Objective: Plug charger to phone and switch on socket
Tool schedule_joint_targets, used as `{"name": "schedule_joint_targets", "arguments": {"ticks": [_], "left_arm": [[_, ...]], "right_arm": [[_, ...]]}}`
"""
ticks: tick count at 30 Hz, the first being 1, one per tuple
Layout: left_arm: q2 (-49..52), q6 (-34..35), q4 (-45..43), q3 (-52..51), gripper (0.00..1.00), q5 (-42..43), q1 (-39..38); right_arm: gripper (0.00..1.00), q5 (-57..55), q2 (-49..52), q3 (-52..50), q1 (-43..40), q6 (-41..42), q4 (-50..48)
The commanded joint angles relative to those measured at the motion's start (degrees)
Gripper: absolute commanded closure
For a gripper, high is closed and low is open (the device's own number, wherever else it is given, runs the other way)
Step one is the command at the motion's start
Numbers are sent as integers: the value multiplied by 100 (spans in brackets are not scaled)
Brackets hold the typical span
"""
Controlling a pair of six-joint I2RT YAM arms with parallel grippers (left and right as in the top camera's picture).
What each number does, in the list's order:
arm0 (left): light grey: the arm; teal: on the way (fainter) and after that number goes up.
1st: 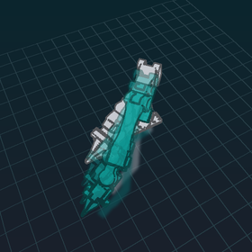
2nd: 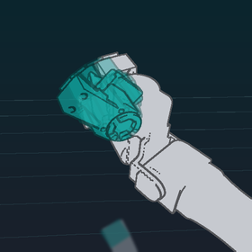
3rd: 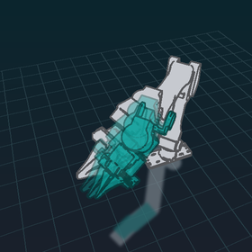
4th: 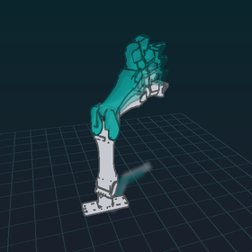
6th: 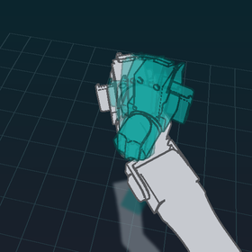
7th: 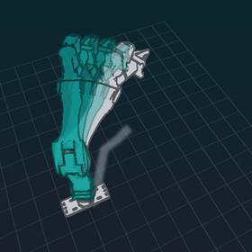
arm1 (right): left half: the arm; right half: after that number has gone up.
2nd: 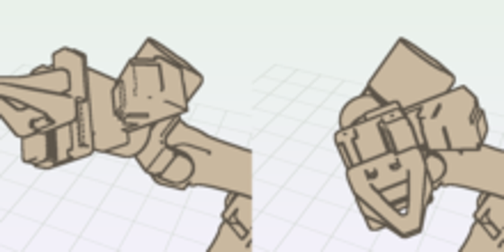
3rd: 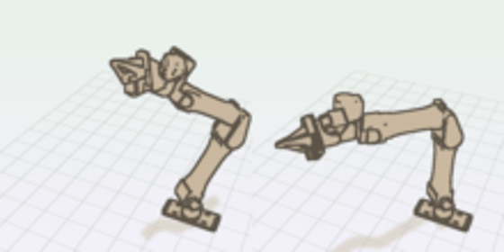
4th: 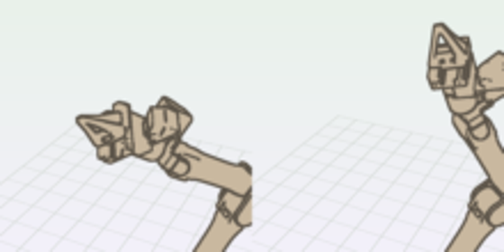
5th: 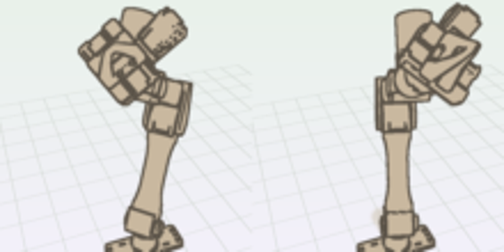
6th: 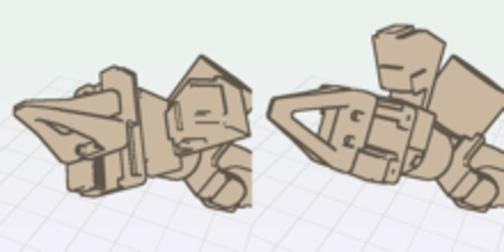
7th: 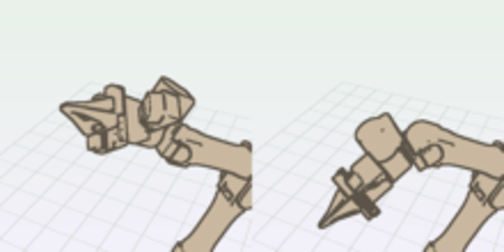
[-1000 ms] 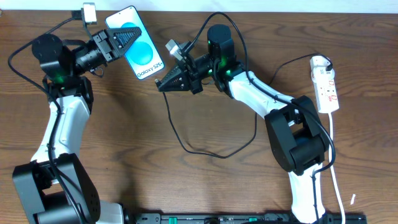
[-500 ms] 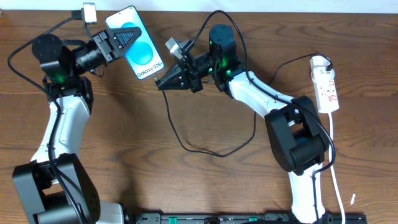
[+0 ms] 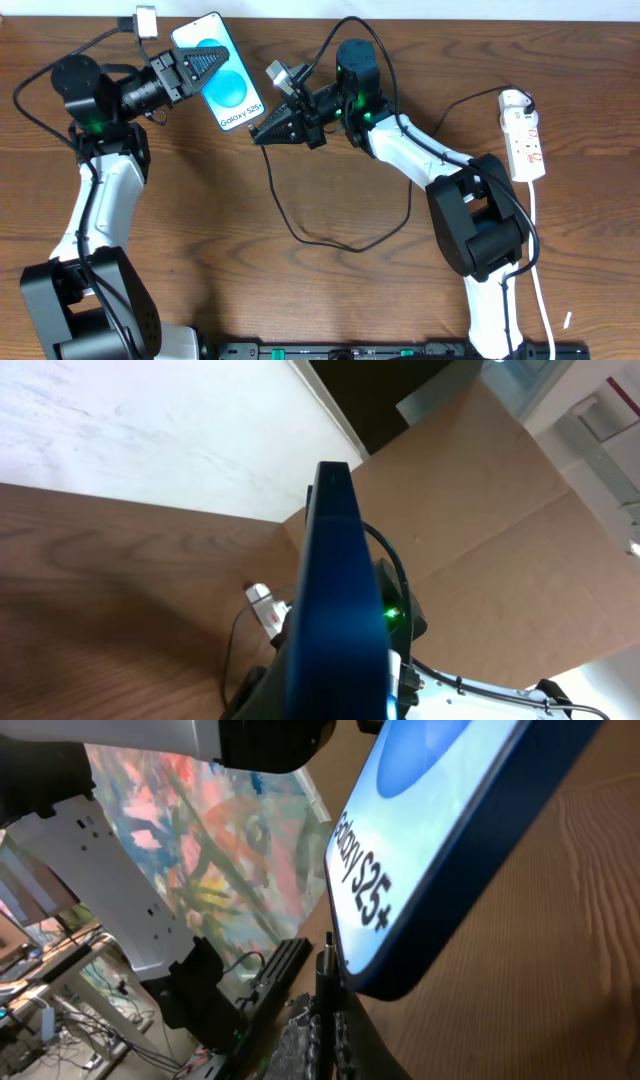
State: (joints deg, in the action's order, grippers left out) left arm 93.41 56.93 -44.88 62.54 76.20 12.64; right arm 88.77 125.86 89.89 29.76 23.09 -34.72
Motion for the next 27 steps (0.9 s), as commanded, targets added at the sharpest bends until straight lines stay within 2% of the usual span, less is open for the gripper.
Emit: {"name": "schedule_joint_targets", "arguments": {"ticks": [1, 19, 27], "left_arm": [[-136, -63, -66, 59, 92, 94, -37], [-136, -313, -66, 59, 93, 199, -184], [-136, -310, -68, 59, 92, -90, -179]], "right_arm": [[99, 72, 26, 33, 63, 50, -26], [99, 72, 26, 33, 61, 90, -26], [99, 74, 26, 33, 61, 90, -26]]}}
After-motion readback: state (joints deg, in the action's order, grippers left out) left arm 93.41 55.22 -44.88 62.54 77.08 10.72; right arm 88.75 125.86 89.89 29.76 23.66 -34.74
